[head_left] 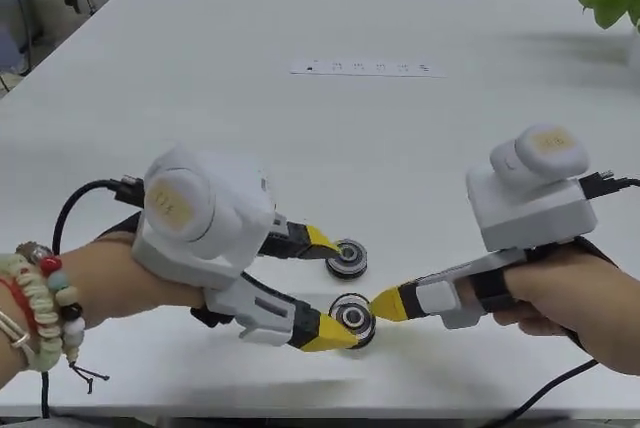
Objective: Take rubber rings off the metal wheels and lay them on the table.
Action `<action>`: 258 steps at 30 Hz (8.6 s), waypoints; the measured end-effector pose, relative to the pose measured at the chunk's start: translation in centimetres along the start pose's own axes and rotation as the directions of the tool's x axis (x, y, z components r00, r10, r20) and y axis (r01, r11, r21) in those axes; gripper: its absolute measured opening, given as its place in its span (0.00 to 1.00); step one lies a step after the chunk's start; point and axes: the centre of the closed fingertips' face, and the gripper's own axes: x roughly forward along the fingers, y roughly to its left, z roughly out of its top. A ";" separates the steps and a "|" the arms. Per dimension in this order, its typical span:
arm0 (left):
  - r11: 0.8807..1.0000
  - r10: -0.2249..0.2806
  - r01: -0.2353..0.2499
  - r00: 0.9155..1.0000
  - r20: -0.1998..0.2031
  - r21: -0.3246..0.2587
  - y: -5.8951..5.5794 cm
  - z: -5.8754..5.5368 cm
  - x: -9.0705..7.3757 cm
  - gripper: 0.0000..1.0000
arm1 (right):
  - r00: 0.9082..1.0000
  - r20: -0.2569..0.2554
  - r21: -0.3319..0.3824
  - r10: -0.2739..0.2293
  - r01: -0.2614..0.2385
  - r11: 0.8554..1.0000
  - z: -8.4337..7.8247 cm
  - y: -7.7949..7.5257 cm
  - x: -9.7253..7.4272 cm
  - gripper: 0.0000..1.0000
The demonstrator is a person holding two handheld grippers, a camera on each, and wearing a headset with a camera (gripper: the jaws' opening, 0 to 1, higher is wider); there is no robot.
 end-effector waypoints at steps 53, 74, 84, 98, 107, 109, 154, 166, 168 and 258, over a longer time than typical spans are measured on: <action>0.916 0.352 -0.345 0.936 -0.001 -0.204 -2.5 -3.3 -12.9 0.86 | 0.984 0.174 -0.049 0.049 -0.041 0.998 4.0 2.0 -2.6 0.00; 0.897 0.334 -0.322 0.942 -0.013 -0.301 -2.9 -4.0 -12.5 0.84 | 0.964 0.229 -0.079 0.136 -0.120 0.990 4.0 4.5 0.6 0.00; 0.888 0.340 -0.333 0.940 -0.034 -0.317 -2.9 -4.5 -12.6 0.84 | 0.974 0.150 -0.092 0.168 -0.156 0.984 1.8 5.8 2.6 0.00; 0.887 0.344 -0.331 0.939 -0.017 -0.321 -2.8 -4.3 -12.7 0.82 | 0.993 0.093 -0.165 0.073 -0.057 0.985 1.1 4.5 4.8 0.00; 0.890 0.340 -0.328 0.940 -0.020 -0.316 -2.9 -4.3 -12.5 0.81 | 0.996 0.090 -0.281 0.006 0.020 0.959 1.8 3.3 5.6 0.00; 0.890 0.338 -0.328 0.941 -0.022 -0.317 -2.9 -4.3 -12.5 0.81 | 0.997 0.083 -0.281 0.000 0.023 0.959 1.7 3.2 5.7 0.00; 0.926 0.330 -0.306 0.940 0.083 -0.220 -2.6 -0.4 -12.6 0.78 | 0.999 0.054 -0.577 0.006 0.027 0.817 2.0 1.1 -0.1 0.18; 0.975 0.222 -0.216 0.967 0.128 -0.057 -2.1 5.4 -10.2 0.78 | 0.999 -0.031 -0.610 0.014 -0.030 0.792 0.0 0.4 0.7 0.25; 0.978 0.207 -0.205 0.968 0.141 -0.029 -2.0 6.2 -9.7 0.79 | 0.999 -0.034 -0.609 0.015 -0.033 0.792 -0.1 0.3 0.7 0.24; 1.000 0.020 -0.020 1.000 -0.020 -0.016 -1.1 -2.7 2.3 0.08 | 0.994 -0.111 -0.679 0.013 -0.085 0.729 -2.0 -0.4 1.6 0.16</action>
